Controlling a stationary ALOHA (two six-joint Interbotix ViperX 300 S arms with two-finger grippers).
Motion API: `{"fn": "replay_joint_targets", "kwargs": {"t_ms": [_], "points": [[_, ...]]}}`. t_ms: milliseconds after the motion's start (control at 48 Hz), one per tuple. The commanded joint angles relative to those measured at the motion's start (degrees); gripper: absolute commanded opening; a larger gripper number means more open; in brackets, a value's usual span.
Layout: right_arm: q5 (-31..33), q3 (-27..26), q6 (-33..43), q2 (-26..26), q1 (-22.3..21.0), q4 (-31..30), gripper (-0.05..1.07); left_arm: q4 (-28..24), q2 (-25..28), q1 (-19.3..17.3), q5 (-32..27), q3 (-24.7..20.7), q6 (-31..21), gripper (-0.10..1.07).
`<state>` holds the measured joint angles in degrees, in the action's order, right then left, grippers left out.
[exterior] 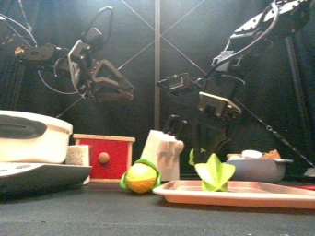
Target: Place starfruit bottom in bowl
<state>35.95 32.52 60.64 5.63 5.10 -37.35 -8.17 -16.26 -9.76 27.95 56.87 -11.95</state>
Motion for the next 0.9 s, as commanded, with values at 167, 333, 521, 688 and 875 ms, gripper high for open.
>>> {"fn": "replay_joint_targets", "kwargs": {"t_ms": [167, 333, 521, 688, 875], "points": [[12.04, 0.26, 0.79, -13.18, -0.79, -1.23, 0.7, 0.62, -0.18, -0.18, 0.18, -0.53, 0.09, 0.75], [14.06, 3.96, 1.14, -18.9, -2.46, -1.58, 0.7, 0.62, -0.18, -0.53, 0.18, -0.26, 0.09, 0.75], [14.15, 9.23, 1.32, -23.99, -6.86, -1.41, 0.7, 0.97, -0.18, -0.7, 0.18, -0.26, 0.09, 0.75], [12.74, 13.8, 1.49, -27.16, -11.6, -1.05, 0.7, 1.23, -0.18, -0.62, 0.18, -0.18, 0.09, 0.75], [7.65, 18.46, 1.41, -28.74, -15.64, 1.49, 0.71, 1.23, -0.18, -0.7, 0.18, -0.18, 0.09, 0.75]]}}
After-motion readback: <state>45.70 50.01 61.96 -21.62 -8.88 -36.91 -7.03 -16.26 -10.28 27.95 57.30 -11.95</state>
